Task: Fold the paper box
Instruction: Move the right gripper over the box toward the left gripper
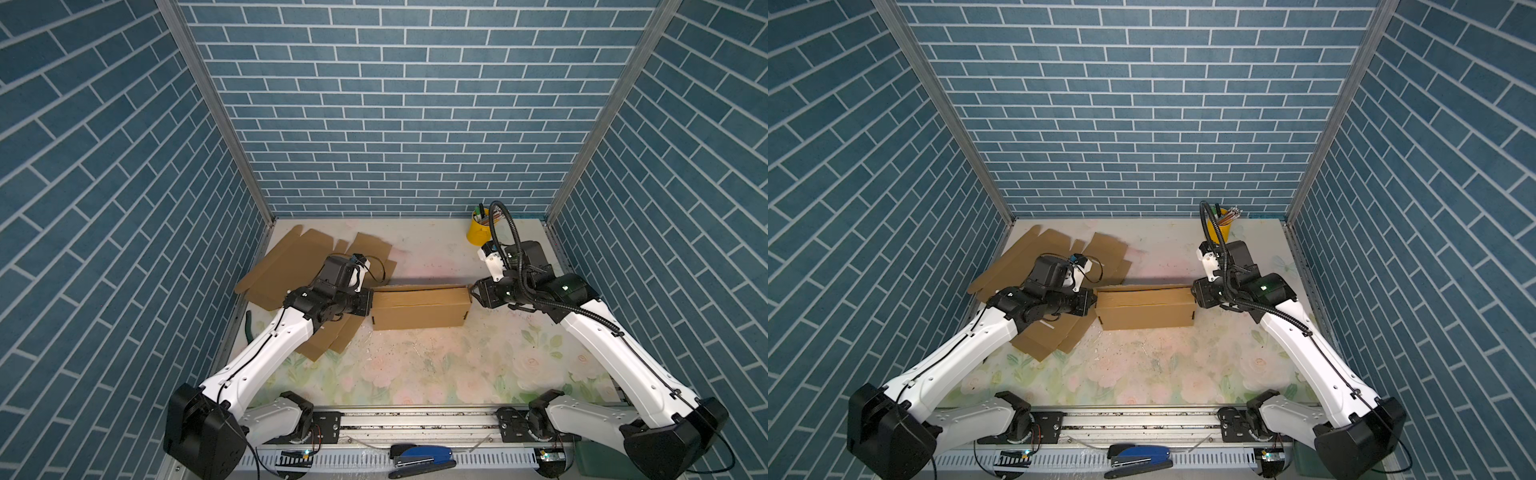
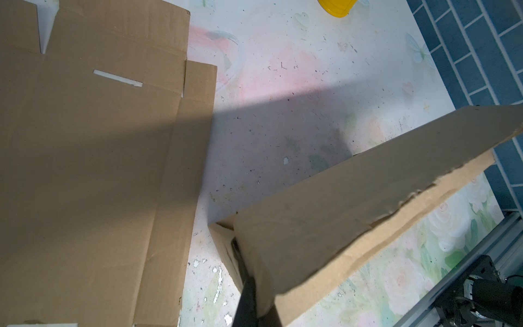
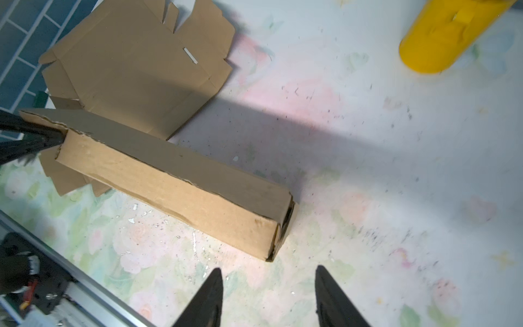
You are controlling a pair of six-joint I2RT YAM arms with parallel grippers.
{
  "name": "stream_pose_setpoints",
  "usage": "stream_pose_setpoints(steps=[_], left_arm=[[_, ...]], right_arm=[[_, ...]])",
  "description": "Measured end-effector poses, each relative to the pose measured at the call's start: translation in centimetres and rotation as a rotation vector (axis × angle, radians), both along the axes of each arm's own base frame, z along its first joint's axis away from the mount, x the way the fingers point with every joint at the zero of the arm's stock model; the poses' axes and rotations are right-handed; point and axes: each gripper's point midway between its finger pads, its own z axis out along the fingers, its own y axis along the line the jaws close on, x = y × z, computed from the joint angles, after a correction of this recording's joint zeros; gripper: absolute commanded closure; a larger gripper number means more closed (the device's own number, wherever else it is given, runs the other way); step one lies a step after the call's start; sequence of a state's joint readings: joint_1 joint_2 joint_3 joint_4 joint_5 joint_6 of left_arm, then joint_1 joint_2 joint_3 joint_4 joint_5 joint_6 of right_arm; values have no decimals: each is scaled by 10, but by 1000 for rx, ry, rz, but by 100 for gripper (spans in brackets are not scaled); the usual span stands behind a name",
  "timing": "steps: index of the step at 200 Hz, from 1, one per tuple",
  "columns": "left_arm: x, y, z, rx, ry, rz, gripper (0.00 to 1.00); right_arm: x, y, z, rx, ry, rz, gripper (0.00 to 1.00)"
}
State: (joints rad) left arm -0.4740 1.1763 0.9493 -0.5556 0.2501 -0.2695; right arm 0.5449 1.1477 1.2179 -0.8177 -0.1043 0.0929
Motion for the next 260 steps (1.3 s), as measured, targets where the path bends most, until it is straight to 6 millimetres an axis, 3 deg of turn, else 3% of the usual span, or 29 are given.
stream_pose_setpoints(steps=[26, 58, 102, 150, 186, 228, 260], left_arm=[[1, 0, -1, 9, -5, 2, 99], [2, 1, -1, 20, -14, -1, 99], [7, 0, -3, 31, -27, -2, 98], [8, 0, -3, 40, -33, -10, 98], [9, 1, -2, 44, -37, -11, 98], [9, 0, -2, 45, -37, -13, 98], [9, 0, -2, 45, -38, -15, 98]], right_arm=[[-6, 23, 0, -159, -108, 188, 41], [-11, 63, -27, -323, -162, 444, 34], [-22, 108, -59, -451, -237, 723, 33], [-7, 123, -66, -499, -315, 781, 35], [-3, 128, -61, -496, -351, 790, 35], [1, 137, -42, -466, -401, 798, 33], [4, 141, -48, -483, -408, 813, 33]])
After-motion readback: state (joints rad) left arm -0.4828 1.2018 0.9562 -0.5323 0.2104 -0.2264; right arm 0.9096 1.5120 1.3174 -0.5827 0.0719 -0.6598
